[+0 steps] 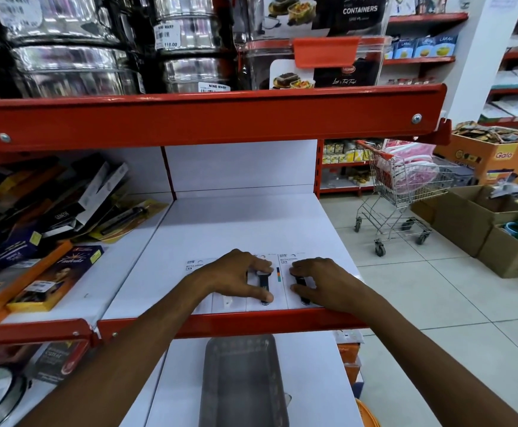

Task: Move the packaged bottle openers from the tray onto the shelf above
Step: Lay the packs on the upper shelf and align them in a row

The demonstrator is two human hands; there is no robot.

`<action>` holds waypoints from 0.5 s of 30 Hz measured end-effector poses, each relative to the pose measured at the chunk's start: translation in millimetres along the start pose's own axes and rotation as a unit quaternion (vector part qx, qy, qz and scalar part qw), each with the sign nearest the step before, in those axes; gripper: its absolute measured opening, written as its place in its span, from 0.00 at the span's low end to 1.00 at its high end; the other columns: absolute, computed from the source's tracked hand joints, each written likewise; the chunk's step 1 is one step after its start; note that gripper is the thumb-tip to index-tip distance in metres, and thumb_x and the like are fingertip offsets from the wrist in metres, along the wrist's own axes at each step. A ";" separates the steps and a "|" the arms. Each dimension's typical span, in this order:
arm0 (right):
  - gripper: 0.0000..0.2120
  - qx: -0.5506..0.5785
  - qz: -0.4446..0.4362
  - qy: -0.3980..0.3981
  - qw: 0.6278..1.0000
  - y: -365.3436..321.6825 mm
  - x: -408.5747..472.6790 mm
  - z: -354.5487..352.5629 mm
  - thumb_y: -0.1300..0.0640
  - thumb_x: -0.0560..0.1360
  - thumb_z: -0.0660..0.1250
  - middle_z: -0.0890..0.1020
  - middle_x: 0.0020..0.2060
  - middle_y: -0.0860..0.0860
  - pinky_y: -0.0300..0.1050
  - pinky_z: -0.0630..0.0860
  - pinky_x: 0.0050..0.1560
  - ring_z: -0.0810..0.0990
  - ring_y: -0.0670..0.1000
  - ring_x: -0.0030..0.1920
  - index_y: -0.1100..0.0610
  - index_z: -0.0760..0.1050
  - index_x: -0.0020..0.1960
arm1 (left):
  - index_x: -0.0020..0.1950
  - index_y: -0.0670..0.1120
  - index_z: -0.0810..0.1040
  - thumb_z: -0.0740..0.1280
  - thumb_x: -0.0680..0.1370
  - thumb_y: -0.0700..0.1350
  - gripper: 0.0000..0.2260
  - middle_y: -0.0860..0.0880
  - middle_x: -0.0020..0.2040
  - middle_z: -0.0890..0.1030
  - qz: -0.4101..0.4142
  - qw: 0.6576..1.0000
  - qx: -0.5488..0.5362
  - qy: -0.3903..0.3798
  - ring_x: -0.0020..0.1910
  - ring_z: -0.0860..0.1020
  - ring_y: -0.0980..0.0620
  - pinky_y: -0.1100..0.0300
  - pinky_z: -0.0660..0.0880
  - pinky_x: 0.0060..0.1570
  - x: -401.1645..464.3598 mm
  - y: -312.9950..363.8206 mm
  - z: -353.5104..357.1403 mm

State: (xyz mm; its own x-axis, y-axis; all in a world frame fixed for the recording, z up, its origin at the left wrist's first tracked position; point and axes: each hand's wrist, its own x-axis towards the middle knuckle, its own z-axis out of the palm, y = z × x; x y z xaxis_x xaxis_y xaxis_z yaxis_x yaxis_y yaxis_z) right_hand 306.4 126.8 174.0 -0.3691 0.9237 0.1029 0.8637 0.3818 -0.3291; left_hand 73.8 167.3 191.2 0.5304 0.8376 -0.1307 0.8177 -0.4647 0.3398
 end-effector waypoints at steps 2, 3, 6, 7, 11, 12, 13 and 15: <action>0.22 -0.001 0.002 0.003 1.000 -0.7 -0.2 1.5 0.44 0.76 0.64 0.75 0.69 0.50 0.47 0.67 0.70 0.71 0.52 0.68 0.53 0.74 0.66 | 0.69 0.54 0.74 0.74 0.67 0.65 0.34 0.56 0.73 0.71 0.002 1.000 -0.004 0.006 0.71 0.70 0.53 0.54 0.66 0.69 -0.2 0.7 1.1; 0.22 -0.002 0.004 0.005 1.000 -1.3 -0.4 2.1 0.44 0.76 0.64 0.74 0.69 0.50 0.48 0.67 0.70 0.71 0.52 0.68 0.53 0.74 0.67 | 0.69 0.54 0.74 0.74 0.66 0.65 0.34 0.55 0.73 0.72 0.002 1.000 -0.006 0.010 0.71 0.70 0.53 0.55 0.67 0.68 -0.6 0.9 2.1; 0.23 -0.003 0.008 0.013 1.000 -3.7 -0.8 3.4 0.44 0.76 0.64 0.73 0.70 0.51 0.48 0.66 0.70 0.70 0.52 0.69 0.53 0.73 0.67 | 0.69 0.54 0.74 0.74 0.66 0.66 0.34 0.55 0.72 0.72 0.000 1.000 -0.006 0.015 0.70 0.71 0.52 0.55 0.67 0.68 -0.8 1.4 4.2; 0.23 -0.005 0.009 0.015 1.000 -4.4 -0.7 3.8 0.44 0.76 0.65 0.73 0.70 0.51 0.47 0.66 0.69 0.70 0.52 0.69 0.54 0.74 0.67 | 0.69 0.54 0.74 0.74 0.66 0.66 0.35 0.55 0.72 0.72 0.000 1.000 -0.006 0.014 0.70 0.71 0.52 0.53 0.68 0.68 -0.9 1.8 4.5; 0.21 -0.006 0.008 0.024 1.000 -8.4 -1.4 4.8 0.44 0.75 0.65 0.75 0.67 0.52 0.46 0.69 0.66 0.71 0.52 0.67 0.55 0.77 0.63 | 0.69 0.53 0.74 0.73 0.66 0.67 0.35 0.55 0.72 0.72 0.003 1.000 -0.002 0.010 0.70 0.71 0.51 0.50 0.70 0.69 -1.9 3.0 3.2; 0.20 -0.006 0.007 0.027 1.000 -9.4 -1.8 4.6 0.44 0.75 0.66 0.76 0.66 0.53 0.47 0.69 0.65 0.72 0.52 0.66 0.56 0.78 0.61 | 0.69 0.53 0.74 0.73 0.66 0.66 0.35 0.55 0.72 0.72 0.004 1.000 -0.001 0.009 0.70 0.71 0.51 0.51 0.70 0.69 -2.0 3.2 3.0; 0.20 -0.006 0.007 0.028 1.000 -10.2 -2.2 4.4 0.45 0.75 0.66 0.77 0.65 0.53 0.47 0.70 0.65 0.73 0.53 0.65 0.56 0.78 0.60 | 0.70 0.53 0.74 0.73 0.66 0.66 0.35 0.55 0.72 0.72 0.006 1.000 0.000 0.009 0.70 0.71 0.51 0.51 0.69 0.68 -2.0 3.2 3.0; 0.20 -0.005 0.008 0.031 0.999 -11.9 -2.8 4.0 0.45 0.75 0.66 0.78 0.64 0.54 0.47 0.71 0.64 0.73 0.53 0.64 0.57 0.78 0.60 | 0.70 0.53 0.74 0.73 0.67 0.66 0.35 0.55 0.72 0.72 0.008 1.000 0.000 0.009 0.70 0.71 0.51 0.51 0.69 0.68 -1.7 2.7 3.2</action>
State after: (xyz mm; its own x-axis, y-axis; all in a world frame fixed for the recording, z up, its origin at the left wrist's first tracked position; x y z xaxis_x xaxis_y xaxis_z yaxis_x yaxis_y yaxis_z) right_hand 295.8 119.6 173.9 -0.3335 0.9298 0.1556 0.8730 0.3669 -0.3214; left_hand 75.8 163.7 189.4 0.5385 0.8356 -0.1088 0.8096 -0.4773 0.3417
